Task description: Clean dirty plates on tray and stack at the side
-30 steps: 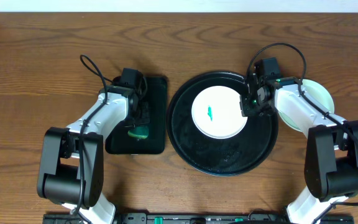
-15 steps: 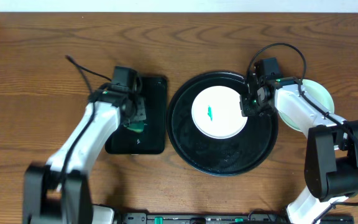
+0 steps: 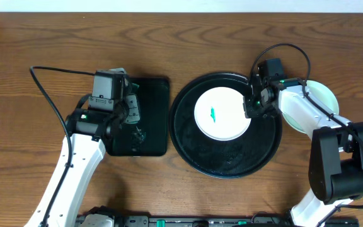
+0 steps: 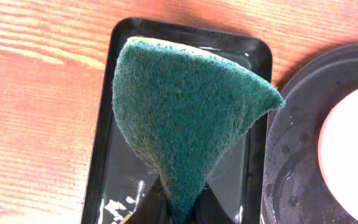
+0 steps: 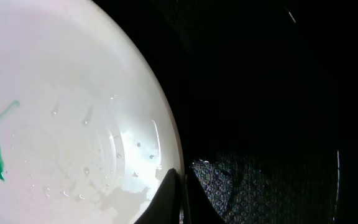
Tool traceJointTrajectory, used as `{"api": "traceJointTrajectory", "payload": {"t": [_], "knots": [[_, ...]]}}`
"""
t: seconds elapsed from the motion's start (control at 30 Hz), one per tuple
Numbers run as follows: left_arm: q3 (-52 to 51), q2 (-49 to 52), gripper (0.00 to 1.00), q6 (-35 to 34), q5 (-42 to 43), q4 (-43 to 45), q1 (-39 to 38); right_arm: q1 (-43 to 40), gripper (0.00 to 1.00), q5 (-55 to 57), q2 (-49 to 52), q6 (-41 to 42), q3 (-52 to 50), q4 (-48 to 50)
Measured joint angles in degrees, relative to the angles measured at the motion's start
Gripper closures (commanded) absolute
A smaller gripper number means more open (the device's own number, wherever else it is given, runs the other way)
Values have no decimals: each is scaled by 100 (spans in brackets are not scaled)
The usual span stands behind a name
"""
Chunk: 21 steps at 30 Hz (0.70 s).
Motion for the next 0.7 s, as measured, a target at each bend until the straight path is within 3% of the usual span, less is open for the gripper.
{"api": "traceJointTrajectory", "payload": {"t": [0.7], "knots": [[0, 61, 93, 0, 0, -50, 0, 0, 99, -66, 0, 0, 0, -2]]}}
